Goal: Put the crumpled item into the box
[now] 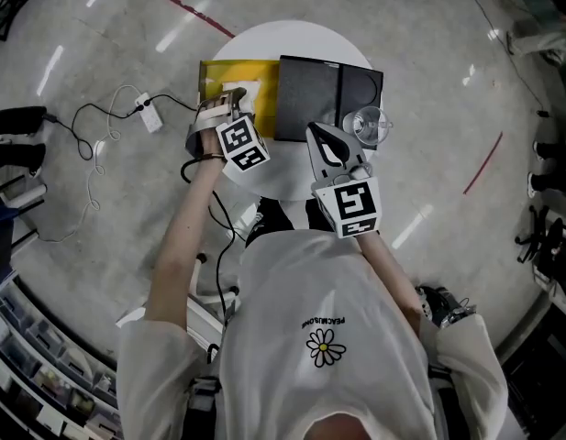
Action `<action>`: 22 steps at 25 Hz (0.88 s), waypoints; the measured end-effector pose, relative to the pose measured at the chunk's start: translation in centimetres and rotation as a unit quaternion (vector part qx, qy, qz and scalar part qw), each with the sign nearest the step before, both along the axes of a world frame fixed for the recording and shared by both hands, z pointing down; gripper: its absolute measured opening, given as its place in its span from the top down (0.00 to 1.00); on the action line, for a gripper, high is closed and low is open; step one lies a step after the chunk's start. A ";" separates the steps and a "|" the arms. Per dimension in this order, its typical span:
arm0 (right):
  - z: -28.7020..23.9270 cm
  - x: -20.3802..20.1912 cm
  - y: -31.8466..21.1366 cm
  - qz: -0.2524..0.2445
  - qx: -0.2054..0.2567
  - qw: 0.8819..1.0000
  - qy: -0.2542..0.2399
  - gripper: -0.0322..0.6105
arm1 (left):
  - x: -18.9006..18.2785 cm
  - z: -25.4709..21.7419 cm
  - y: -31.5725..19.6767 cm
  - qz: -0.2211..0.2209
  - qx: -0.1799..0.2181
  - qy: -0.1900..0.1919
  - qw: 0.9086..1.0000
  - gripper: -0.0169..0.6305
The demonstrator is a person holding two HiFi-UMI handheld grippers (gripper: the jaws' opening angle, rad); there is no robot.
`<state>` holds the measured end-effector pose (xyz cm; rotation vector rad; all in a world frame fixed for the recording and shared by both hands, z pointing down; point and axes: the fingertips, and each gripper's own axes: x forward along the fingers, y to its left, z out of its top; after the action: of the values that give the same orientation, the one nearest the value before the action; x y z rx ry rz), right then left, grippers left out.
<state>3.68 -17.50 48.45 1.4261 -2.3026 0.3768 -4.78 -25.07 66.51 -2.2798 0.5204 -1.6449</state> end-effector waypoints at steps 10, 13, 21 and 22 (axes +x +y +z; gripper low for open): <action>-0.5 0.0 -0.1 0.001 0.005 1.000 -0.010 0.95 | 0.0 -0.6 0.4 -0.018 -0.067 0.014 0.997 0.44; -0.7 -0.1 0.2 0.000 0.009 1.000 -0.010 0.95 | -0.1 -0.9 0.9 -0.025 -0.072 0.014 0.997 0.43; -1.3 -0.1 1.0 -0.014 0.016 1.000 -0.013 0.95 | 0.5 -2.0 2.4 -0.043 -0.067 0.027 0.996 0.43; -1.4 -0.2 1.0 -0.016 0.018 1.000 -0.013 0.95 | 0.4 -2.2 2.4 -0.046 -0.065 0.030 0.996 0.43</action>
<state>3.46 -16.50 47.08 1.4075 -2.3599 0.3487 -4.40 -22.65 64.31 -2.4388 0.5551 -1.7040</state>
